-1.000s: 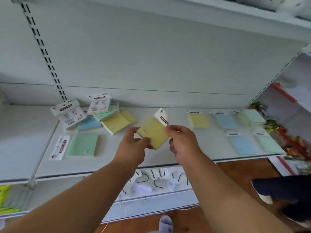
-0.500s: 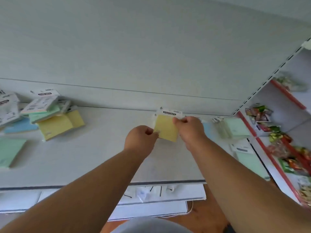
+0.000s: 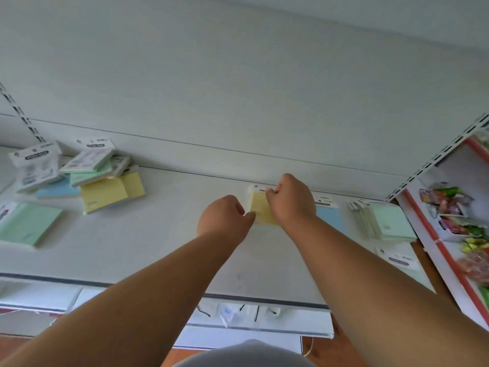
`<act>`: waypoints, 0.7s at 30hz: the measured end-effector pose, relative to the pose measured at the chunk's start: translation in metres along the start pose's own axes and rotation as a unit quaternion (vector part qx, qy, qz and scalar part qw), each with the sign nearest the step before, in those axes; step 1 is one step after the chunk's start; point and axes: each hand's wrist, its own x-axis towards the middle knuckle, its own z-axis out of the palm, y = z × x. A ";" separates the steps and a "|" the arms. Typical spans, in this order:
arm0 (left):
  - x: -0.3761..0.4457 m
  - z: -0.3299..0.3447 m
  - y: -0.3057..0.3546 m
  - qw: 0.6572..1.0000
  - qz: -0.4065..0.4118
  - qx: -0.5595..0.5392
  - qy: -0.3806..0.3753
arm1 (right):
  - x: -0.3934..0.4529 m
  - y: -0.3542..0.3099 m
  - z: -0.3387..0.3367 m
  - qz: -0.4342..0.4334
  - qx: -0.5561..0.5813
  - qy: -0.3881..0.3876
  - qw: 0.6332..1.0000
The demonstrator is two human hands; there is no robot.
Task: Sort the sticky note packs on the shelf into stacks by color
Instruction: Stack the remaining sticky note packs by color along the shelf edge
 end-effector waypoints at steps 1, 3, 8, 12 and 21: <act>-0.001 -0.006 -0.005 1.000 0.001 0.001 0.006 | -0.005 -0.007 0.002 -0.017 0.015 -0.004 1.000; -0.003 -0.020 -0.020 1.000 -0.003 0.000 0.018 | -0.015 -0.028 0.009 -0.049 0.049 -0.025 0.997; -0.001 -0.073 -0.083 0.993 -0.051 -0.056 0.089 | -0.037 -0.106 0.040 -0.103 0.116 -0.106 0.982; -0.002 -0.126 -0.144 0.980 -0.093 -0.100 0.145 | -0.050 -0.178 0.081 -0.107 0.117 -0.176 0.972; 0.015 -0.179 -0.201 0.903 -0.218 -0.370 -0.026 | -0.079 -0.250 0.136 0.118 0.269 -0.172 0.940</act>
